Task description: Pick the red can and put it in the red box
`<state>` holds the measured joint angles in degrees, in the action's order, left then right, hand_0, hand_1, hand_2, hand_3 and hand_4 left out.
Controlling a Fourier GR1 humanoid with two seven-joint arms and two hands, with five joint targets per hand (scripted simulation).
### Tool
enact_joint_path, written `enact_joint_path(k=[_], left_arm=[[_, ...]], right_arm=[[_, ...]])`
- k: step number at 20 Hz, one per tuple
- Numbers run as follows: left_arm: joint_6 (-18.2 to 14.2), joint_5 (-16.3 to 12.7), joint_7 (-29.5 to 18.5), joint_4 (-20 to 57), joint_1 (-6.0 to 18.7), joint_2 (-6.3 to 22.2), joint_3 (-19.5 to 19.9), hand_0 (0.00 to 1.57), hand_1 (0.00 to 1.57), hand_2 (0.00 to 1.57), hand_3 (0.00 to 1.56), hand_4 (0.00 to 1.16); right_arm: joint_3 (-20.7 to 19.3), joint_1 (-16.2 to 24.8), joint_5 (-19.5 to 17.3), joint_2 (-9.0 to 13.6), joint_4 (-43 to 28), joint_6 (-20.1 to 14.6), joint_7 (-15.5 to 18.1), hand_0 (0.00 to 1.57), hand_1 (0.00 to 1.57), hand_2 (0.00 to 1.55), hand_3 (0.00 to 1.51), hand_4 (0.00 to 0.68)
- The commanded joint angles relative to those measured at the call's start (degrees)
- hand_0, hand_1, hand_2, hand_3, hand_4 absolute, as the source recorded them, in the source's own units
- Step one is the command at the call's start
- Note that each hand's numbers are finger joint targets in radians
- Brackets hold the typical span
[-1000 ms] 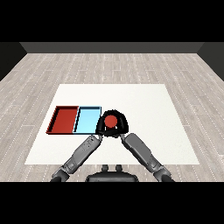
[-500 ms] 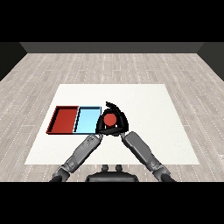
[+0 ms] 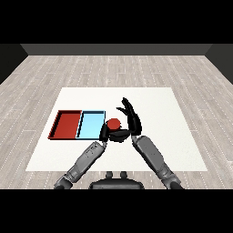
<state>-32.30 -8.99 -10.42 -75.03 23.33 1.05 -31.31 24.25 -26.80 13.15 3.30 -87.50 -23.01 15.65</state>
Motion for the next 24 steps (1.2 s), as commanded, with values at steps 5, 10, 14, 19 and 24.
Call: enact_joint_path(k=[5, 10, 14, 19, 24], left_arm=[[1.7, 1.4, -1.4, 1.2, -2.5, -0.1, 3.1, 1.57, 1.57, 1.56, 1.46, 1.12], [3.0, 2.7, 2.1, -5.6, -4.6, 5.3, 6.1, 1.57, 1.57, 1.57, 1.46, 1.13], [4.6, 3.4, 2.3, -9.6, -6.2, 9.5, 8.9, 1.57, 1.57, 1.57, 1.46, 1.12], [3.1, 7.5, 6.6, -12.2, -6.5, 14.5, 11.2, 1.57, 1.57, 1.55, 1.45, 1.11], [4.8, 8.7, 7.8, -8.5, -4.4, 17.7, 16.0, 1.57, 1.57, 1.55, 1.42, 1.14]], right_arm=[[-7.0, 3.6, -1.8, 5.9, -17.1, -1.9, -7.1, 0.00, 0.00, 0.00, 0.00, 0.000], [-12.6, 12.1, 2.4, 7.7, -19.7, 2.2, -4.1, 0.00, 0.00, 0.00, 0.00, 0.000], [-17.8, 14.8, 6.9, 8.2, -13.2, 7.9, 1.1, 0.00, 0.00, 0.00, 0.00, 0.000], [-19.4, 19.2, 4.3, 10.1, -8.2, 10.0, 4.5, 0.00, 0.00, 0.00, 0.00, 0.000], [-21.8, 25.4, 6.2, 11.1, -6.9, 13.1, 5.8, 0.00, 0.00, 0.00, 0.00, 0.000]])
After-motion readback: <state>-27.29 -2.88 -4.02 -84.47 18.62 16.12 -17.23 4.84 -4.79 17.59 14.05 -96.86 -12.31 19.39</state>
